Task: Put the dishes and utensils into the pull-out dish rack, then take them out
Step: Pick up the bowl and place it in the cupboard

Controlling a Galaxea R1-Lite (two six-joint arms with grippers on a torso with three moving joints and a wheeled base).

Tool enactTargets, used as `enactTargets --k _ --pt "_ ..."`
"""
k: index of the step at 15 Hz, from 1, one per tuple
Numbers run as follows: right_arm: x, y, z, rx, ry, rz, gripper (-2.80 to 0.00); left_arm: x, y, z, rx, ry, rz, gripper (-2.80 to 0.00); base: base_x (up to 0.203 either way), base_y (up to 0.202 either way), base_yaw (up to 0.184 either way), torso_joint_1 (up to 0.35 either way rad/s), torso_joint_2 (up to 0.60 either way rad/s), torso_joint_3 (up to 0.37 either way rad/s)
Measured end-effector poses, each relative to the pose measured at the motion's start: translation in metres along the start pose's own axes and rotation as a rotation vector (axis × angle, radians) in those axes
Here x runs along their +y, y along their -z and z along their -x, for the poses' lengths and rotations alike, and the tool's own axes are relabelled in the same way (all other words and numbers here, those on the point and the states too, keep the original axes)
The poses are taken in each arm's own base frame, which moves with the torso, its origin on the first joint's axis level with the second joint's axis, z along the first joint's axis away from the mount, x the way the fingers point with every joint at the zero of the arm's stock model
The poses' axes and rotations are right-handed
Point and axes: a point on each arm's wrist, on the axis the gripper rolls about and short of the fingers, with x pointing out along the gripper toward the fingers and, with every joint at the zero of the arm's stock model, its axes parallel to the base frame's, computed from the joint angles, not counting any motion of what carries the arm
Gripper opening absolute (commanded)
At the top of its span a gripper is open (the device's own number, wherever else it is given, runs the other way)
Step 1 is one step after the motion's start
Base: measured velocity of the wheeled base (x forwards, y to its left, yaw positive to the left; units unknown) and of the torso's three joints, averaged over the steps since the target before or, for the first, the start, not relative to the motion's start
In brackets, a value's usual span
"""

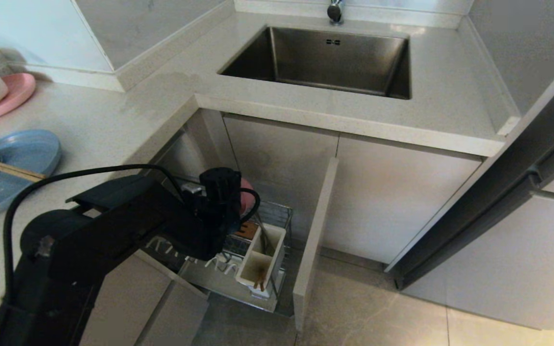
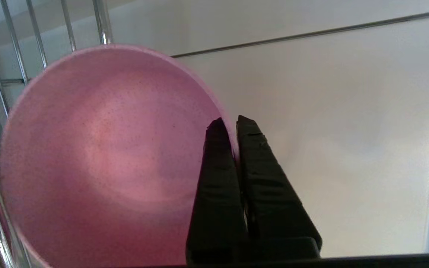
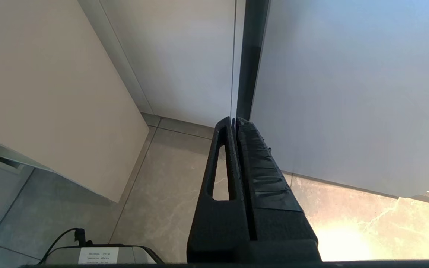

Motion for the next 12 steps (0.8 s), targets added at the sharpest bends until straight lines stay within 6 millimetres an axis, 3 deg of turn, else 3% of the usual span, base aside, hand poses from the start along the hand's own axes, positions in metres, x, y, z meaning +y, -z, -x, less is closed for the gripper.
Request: enactTargets --k 12 --pt "0.0 0.0 0.0 0.0 0.0 0.0 -2.8 0.0063 0.0012 0.0 -0.001 -0.021 0.007 -2.8 0.0 0.0 0.0 0.0 0.0 0.0"
